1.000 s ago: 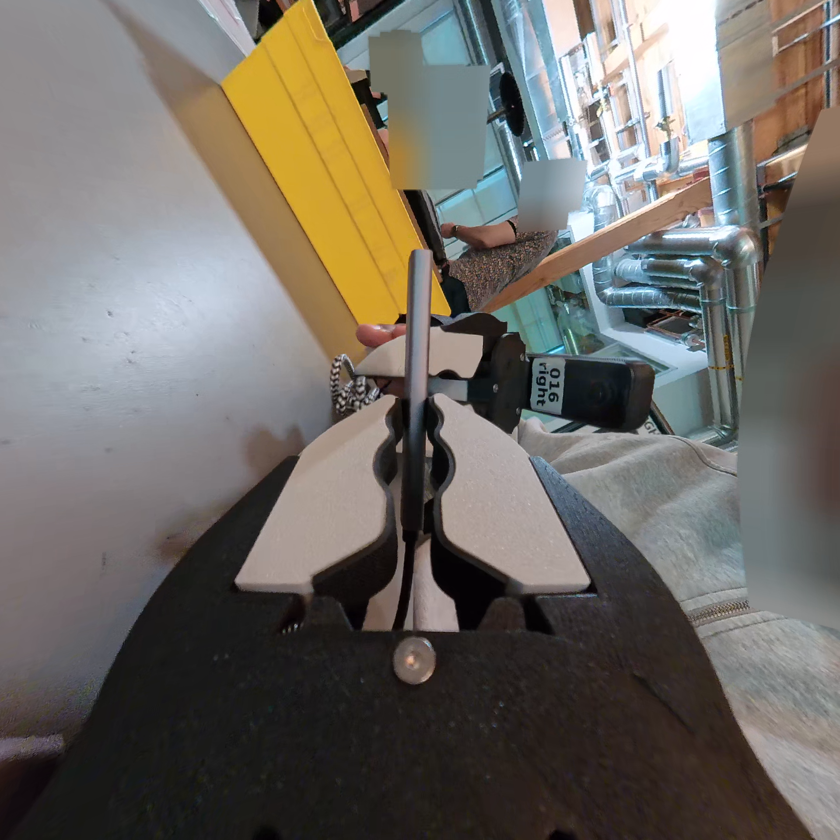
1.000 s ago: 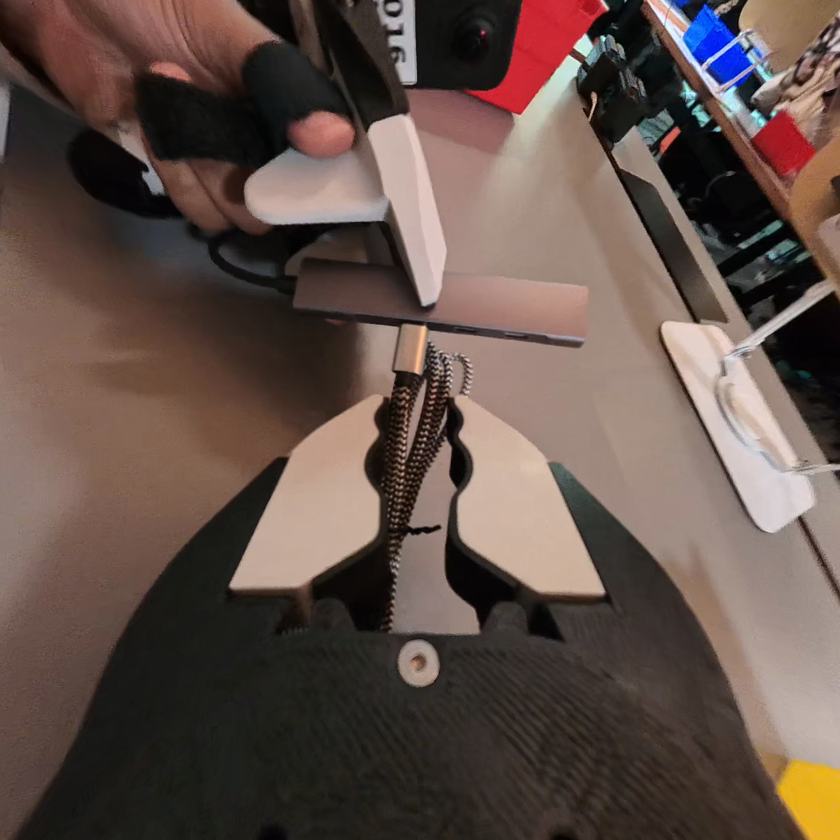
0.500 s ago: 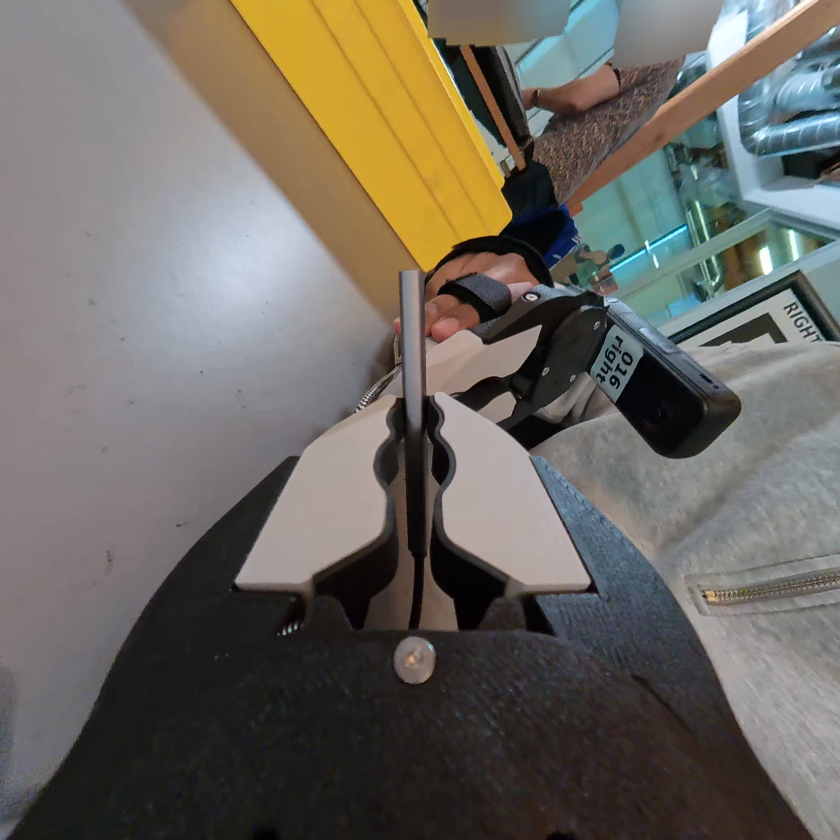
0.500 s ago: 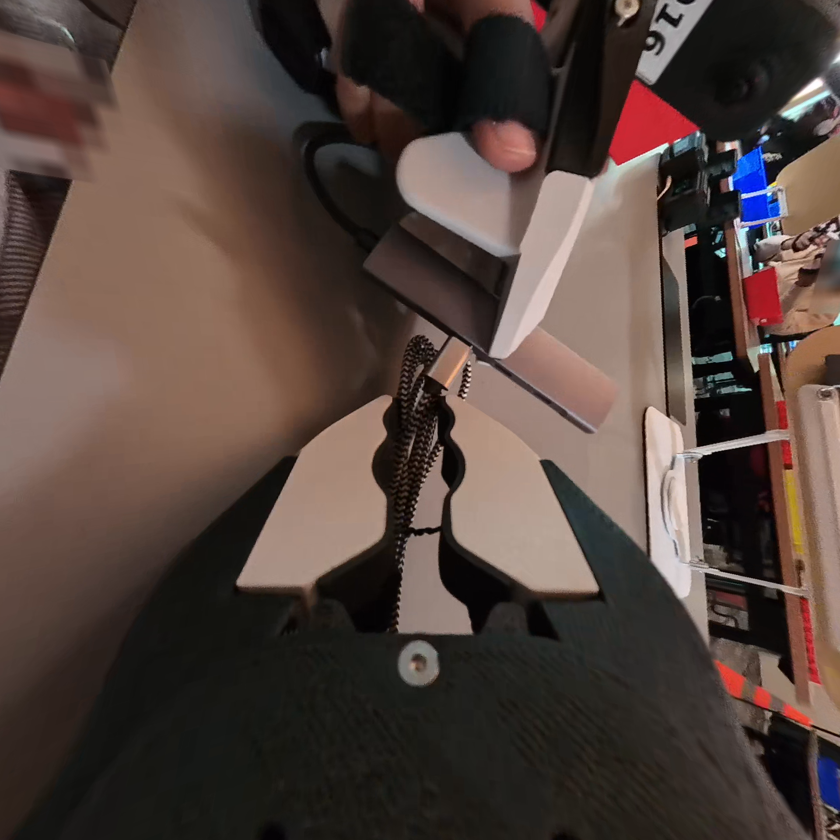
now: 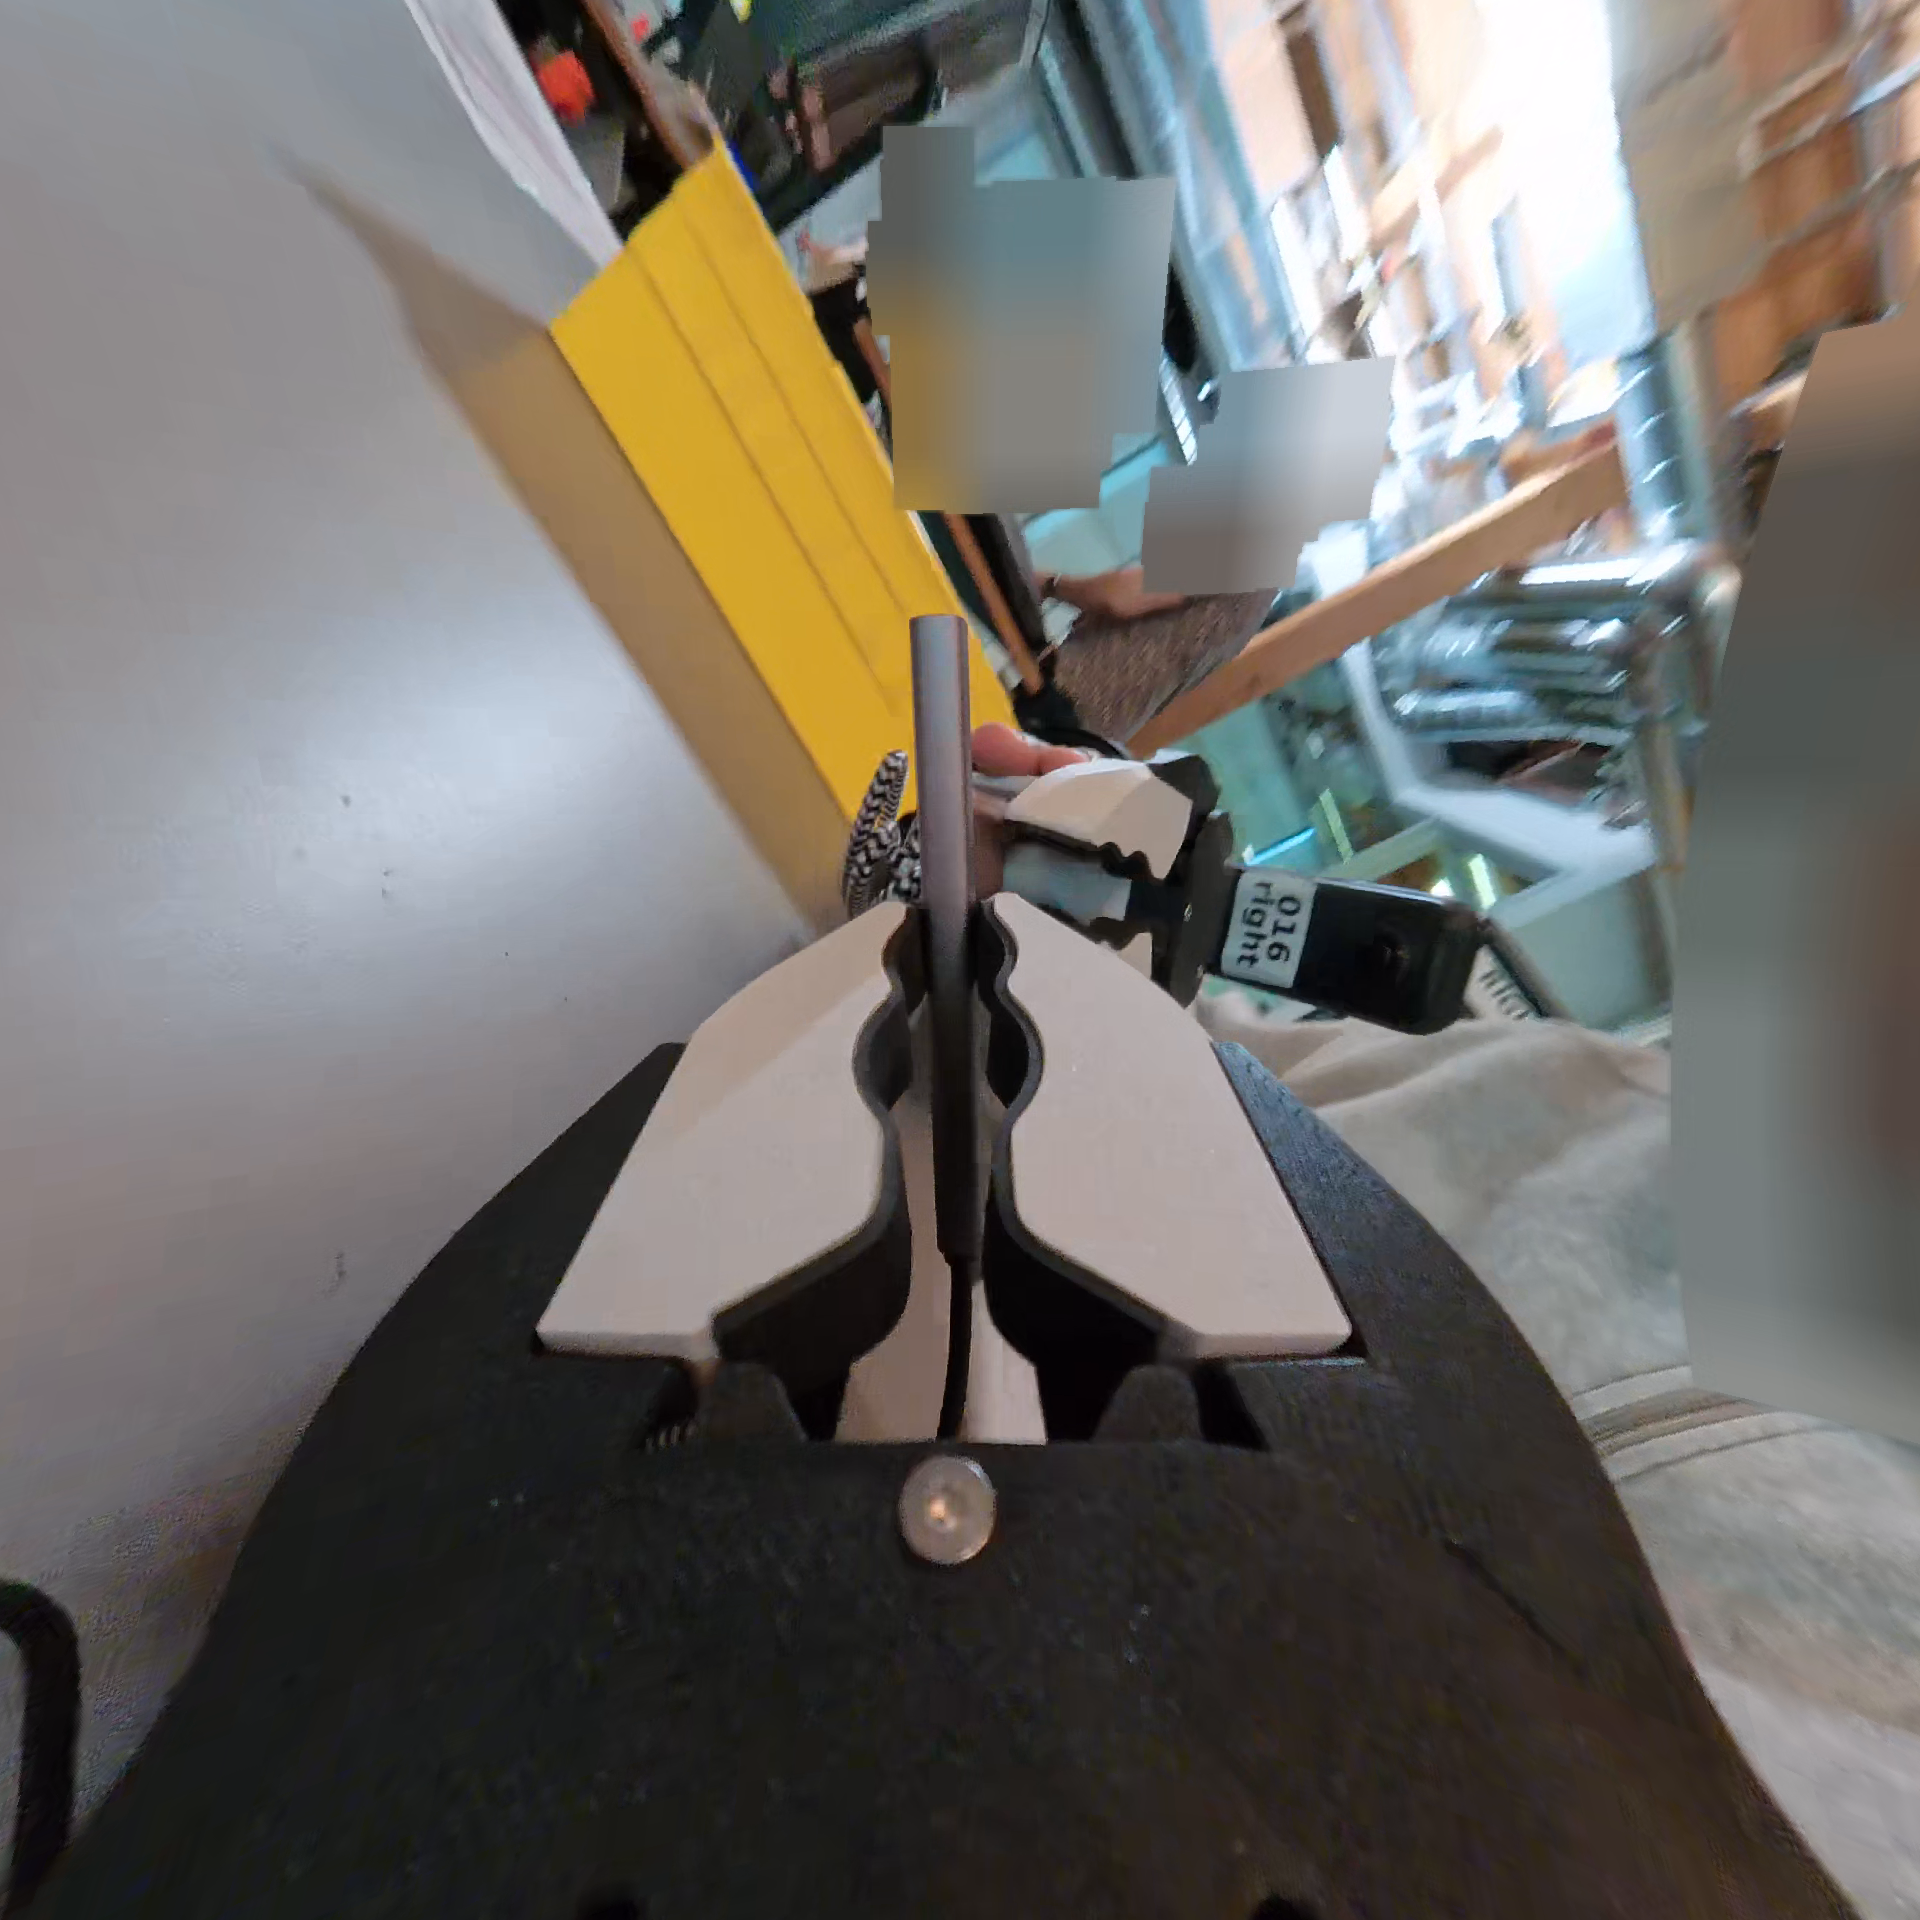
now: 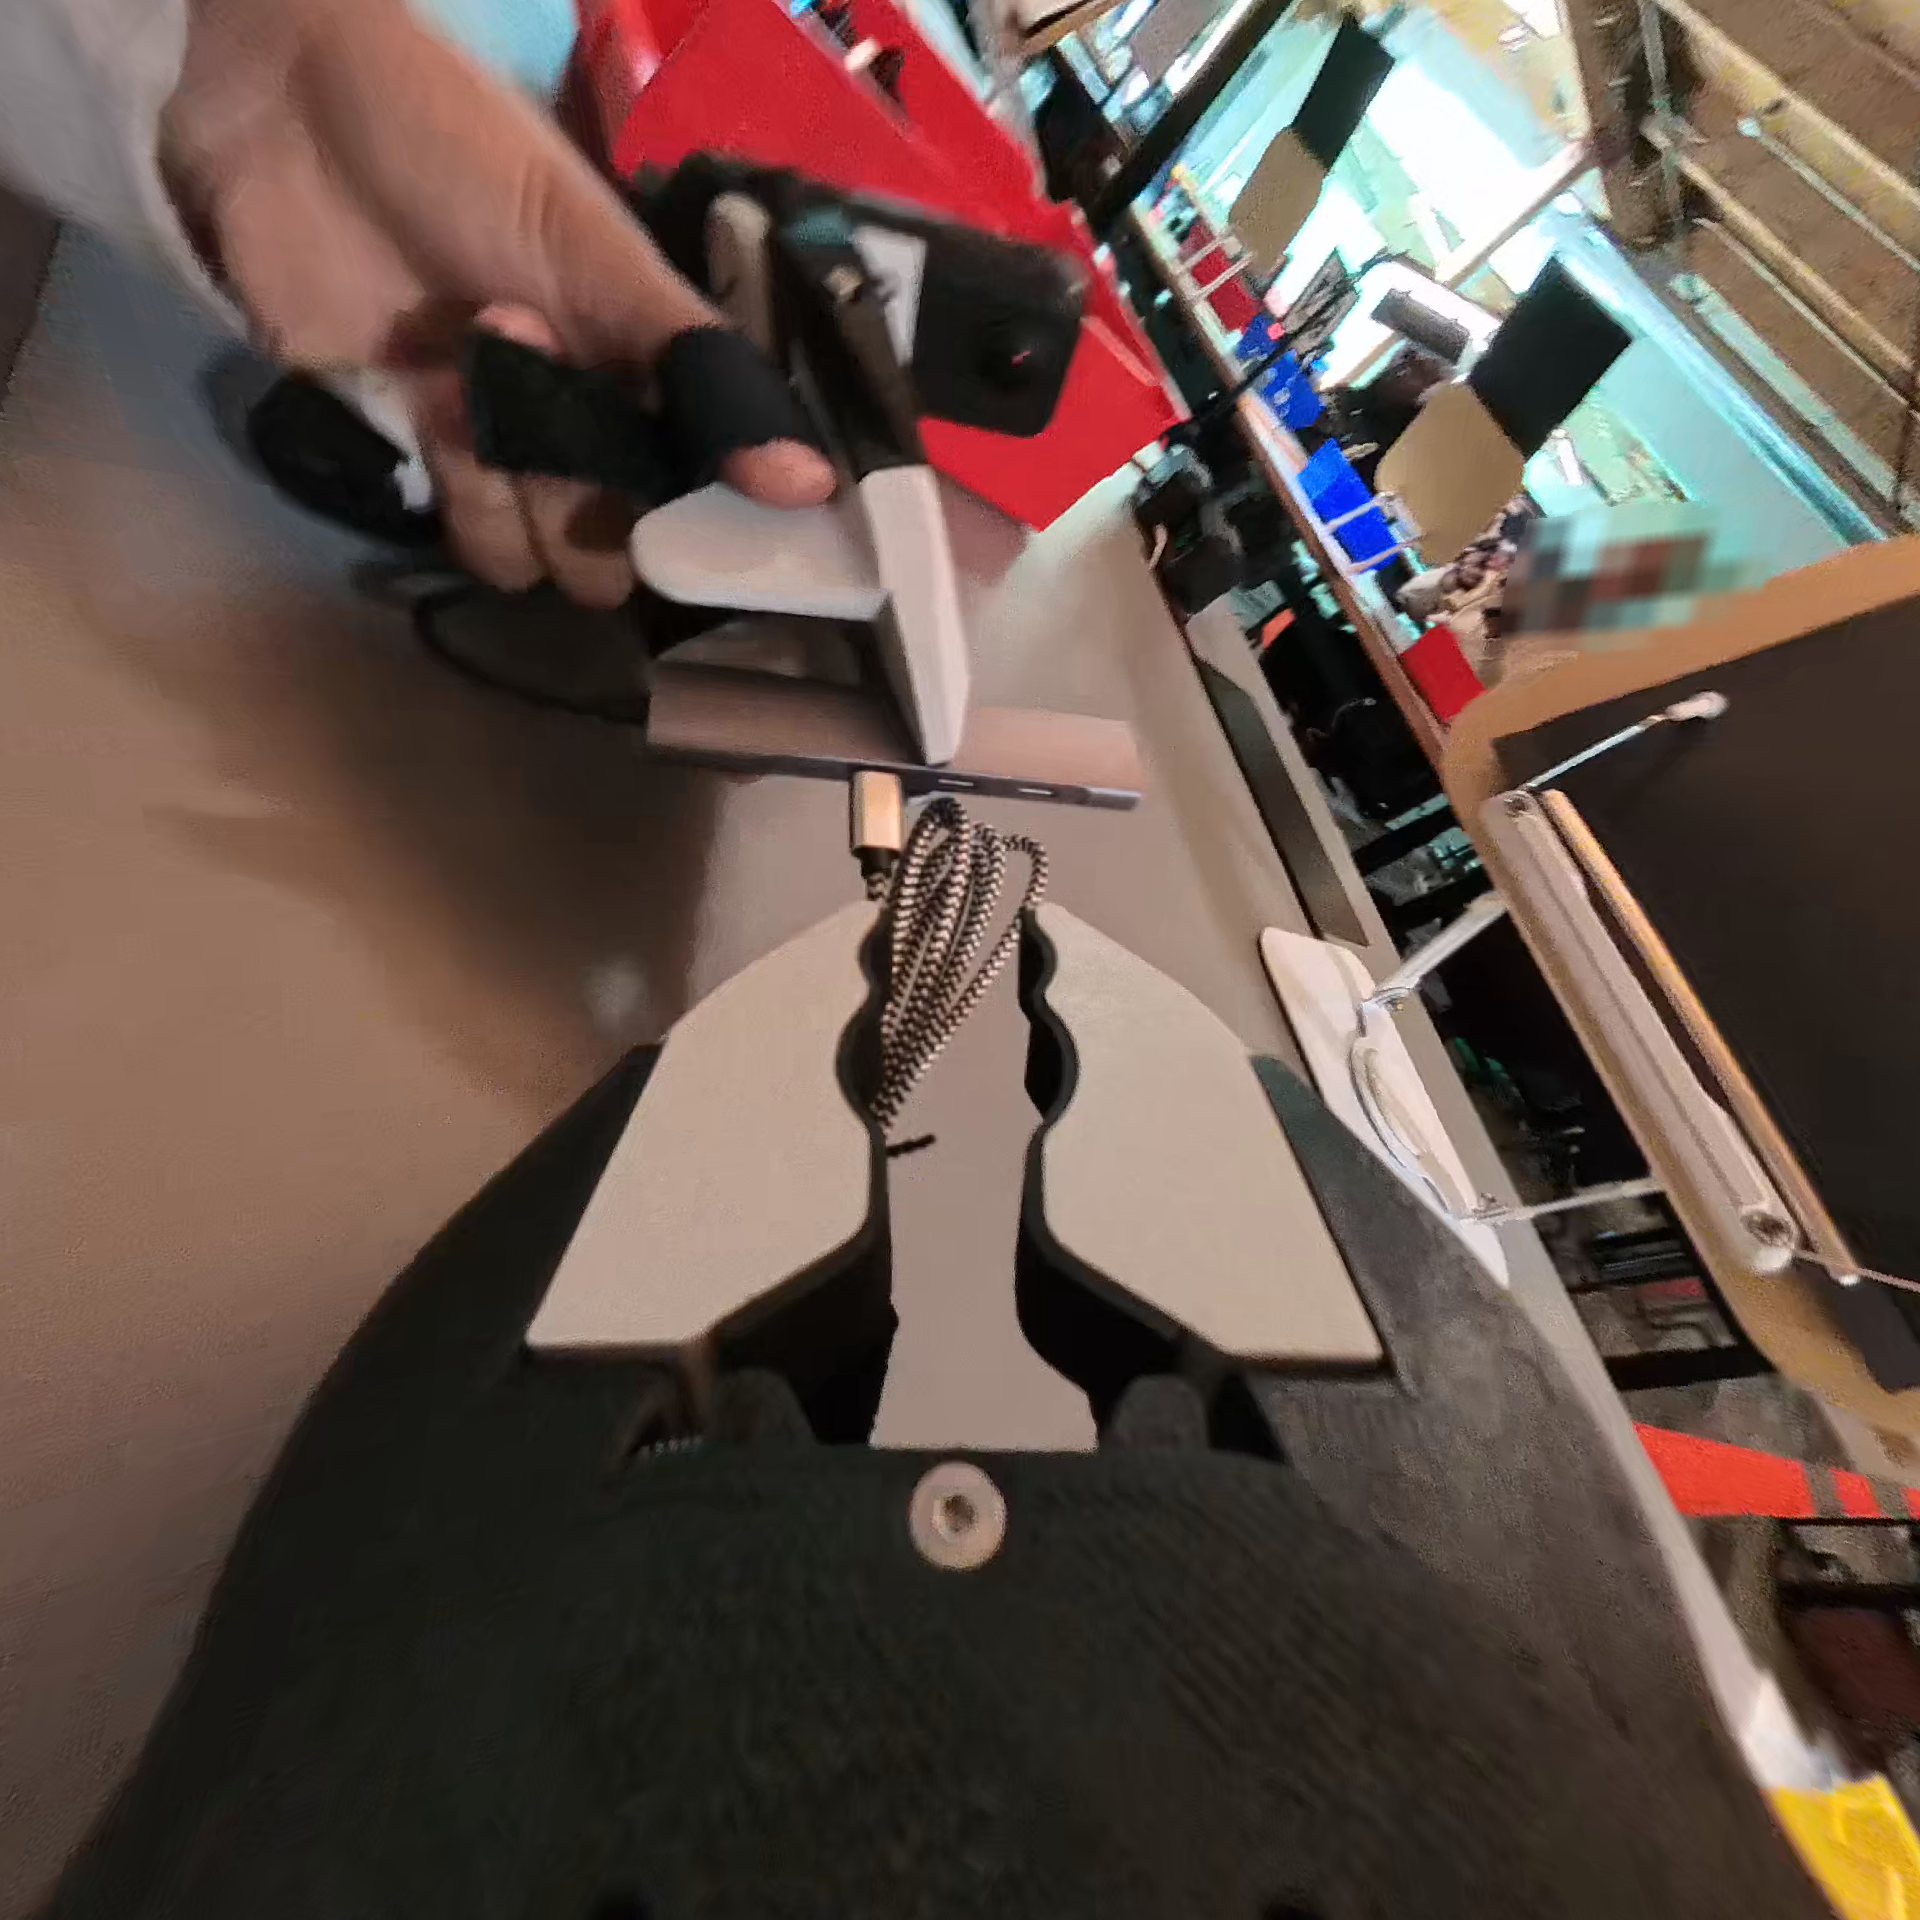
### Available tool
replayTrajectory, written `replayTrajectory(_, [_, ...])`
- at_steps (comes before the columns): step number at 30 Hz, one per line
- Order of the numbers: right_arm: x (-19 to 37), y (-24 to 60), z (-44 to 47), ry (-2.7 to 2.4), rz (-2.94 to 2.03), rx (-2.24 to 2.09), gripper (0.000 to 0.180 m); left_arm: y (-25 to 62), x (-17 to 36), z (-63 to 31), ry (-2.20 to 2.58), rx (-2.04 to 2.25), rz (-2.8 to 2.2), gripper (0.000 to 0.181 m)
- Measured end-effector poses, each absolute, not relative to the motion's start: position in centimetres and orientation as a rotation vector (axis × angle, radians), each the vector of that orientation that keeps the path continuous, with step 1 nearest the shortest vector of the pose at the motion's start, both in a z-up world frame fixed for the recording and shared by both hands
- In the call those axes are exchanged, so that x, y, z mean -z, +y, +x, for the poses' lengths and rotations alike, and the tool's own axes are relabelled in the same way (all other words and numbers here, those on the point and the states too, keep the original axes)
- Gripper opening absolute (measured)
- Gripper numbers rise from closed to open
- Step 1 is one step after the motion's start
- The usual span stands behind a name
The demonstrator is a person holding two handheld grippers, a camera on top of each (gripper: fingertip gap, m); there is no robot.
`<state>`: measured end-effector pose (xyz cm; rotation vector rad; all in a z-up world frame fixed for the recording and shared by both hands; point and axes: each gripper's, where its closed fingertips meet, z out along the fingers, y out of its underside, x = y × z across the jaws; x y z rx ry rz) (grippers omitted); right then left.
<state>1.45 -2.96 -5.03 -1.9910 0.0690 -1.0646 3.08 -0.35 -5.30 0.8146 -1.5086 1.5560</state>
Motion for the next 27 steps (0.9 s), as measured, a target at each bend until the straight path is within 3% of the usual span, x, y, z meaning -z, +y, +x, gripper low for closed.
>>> replayTrajectory(7, [2.4, -4.4, 2.5, 0.265, -1.819, 0.981, 0.018, 0.4, 3.5, 4.1, -1.305, -1.659, 0.812, 0.009])
replayTrajectory(21, [0.3, -4.8, 2.4, 0.312, -1.694, 0.976, 0.010, 0.4, 2.9, 4.2, -1.304, -1.726, 0.781, 0.009])
replayTrajectory(27, [-3.2, -3.9, 2.9, 0.384, -1.569, 0.854, 0.007, 0.4, 2.9, 4.5, -1.302, -1.747, 0.803, 0.009])
